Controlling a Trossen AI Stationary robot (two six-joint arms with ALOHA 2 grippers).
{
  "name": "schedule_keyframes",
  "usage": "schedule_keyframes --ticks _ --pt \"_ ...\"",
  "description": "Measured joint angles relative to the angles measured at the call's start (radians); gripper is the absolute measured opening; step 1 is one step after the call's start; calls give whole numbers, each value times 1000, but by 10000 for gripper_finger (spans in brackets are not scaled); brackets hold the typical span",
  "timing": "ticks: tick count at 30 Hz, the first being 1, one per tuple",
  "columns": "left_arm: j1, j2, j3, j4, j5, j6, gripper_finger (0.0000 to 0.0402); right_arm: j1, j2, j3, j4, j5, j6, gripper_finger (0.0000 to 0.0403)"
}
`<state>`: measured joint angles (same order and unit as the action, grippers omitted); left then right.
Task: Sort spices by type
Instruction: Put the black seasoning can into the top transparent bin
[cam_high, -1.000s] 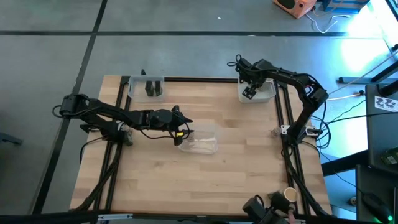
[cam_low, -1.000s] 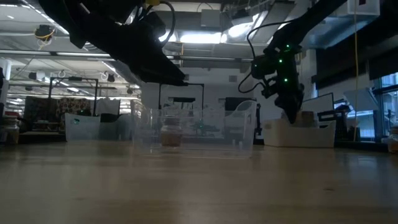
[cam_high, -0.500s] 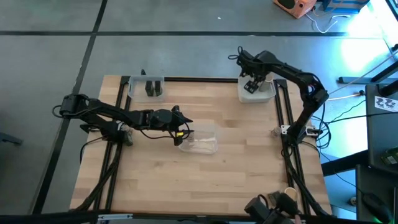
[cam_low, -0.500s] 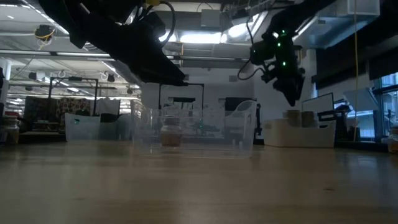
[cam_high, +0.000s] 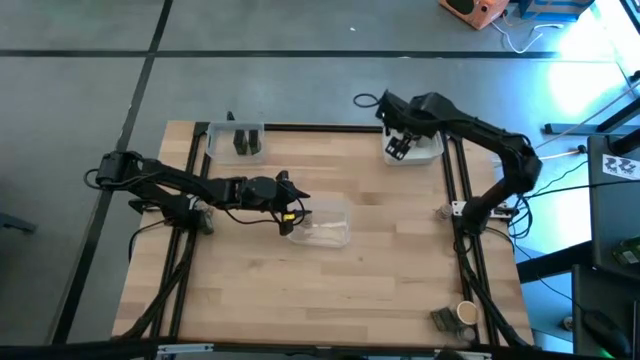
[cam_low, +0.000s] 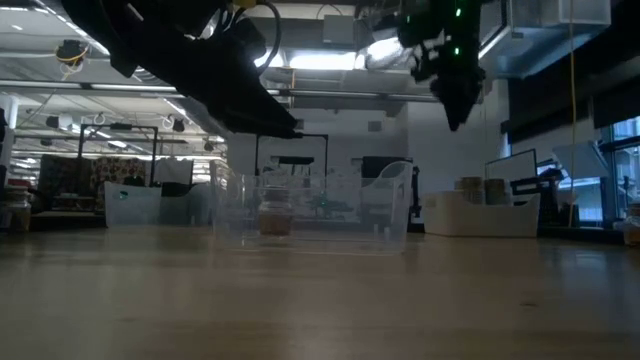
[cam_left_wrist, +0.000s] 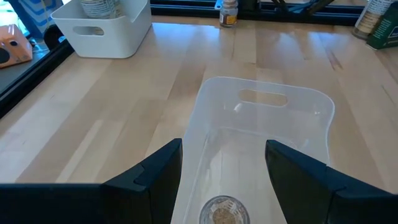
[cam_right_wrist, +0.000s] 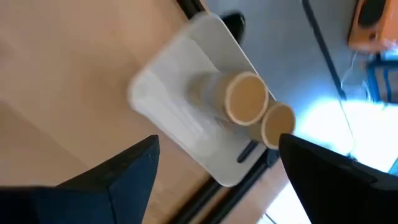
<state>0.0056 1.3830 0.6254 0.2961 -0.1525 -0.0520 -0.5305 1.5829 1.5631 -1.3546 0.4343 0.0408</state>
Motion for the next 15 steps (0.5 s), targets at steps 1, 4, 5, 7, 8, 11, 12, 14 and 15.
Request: schedule_keyframes --ticks 1,4,5,7,8,11,12,14,15 --pt "-2 0 0 -1 0 1 214 29 -12 0 4 0 11 328" --pt "-4 0 0 0 0 13 214 123 -45 -1 17 0 40 328" --pt "-4 0 0 -1 0 17 214 156 -56 -1 21 0 44 328" --pt "-4 0 0 0 0 27 214 226 -73 -1 21 0 55 328" --pt "-4 0 0 0 0 27 214 261 -79 -1 21 3 66 328" --pt "-4 0 0 4 0 37 214 370 -91 -1 26 38 107 328" --pt "-4 0 0 10 0 49 214 405 -91 -1 26 59 119 328" --pt "-3 0 -1 37 0 58 214 474 -91 -7 30 105 143 328" --pt "-3 0 -1 62 0 56 214 507 -91 -18 40 129 154 328"
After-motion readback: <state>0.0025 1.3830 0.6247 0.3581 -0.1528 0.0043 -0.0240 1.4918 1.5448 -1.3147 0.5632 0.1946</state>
